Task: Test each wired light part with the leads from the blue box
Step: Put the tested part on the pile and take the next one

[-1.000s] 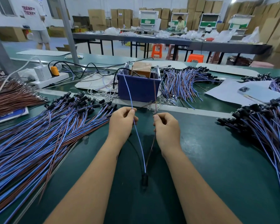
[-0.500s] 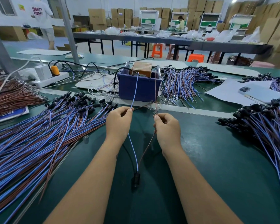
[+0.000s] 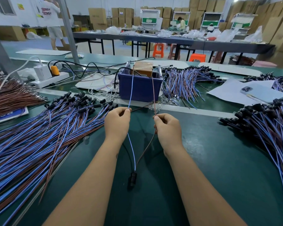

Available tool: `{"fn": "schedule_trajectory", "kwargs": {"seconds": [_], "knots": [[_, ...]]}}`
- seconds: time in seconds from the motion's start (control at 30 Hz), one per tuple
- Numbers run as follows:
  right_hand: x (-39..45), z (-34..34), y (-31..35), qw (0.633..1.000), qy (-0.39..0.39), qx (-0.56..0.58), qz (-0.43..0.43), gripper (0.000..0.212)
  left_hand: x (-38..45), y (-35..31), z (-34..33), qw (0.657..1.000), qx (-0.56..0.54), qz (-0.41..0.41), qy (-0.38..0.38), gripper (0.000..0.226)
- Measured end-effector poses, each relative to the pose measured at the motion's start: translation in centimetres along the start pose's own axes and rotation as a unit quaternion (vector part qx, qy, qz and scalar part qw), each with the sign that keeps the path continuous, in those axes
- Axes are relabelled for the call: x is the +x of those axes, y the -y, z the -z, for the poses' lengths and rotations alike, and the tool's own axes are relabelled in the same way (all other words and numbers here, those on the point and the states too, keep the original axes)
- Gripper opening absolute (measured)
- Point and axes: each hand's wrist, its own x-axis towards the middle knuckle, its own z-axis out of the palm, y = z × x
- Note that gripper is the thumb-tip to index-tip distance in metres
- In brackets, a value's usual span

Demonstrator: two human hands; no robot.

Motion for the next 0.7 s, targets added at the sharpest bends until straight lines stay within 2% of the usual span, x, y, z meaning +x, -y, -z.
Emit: {"fn": "schedule_trajectory", "kwargs": {"seconds": [0.43, 0.7], "knots": [[-0.08, 0.16, -0.17, 1.000, 0.007, -0.001, 0.020, 0.025, -0.13, -0.23, 0.31, 1.000, -0.006, 0.001, -0.005, 0.022], [-0.03, 0.24, -0.21, 1.000, 0.014, 0.004, 0.023, 0.020, -0.20, -0.34, 0.29, 1.000, -0.006, -0.006, -0.006, 0.019]]}}
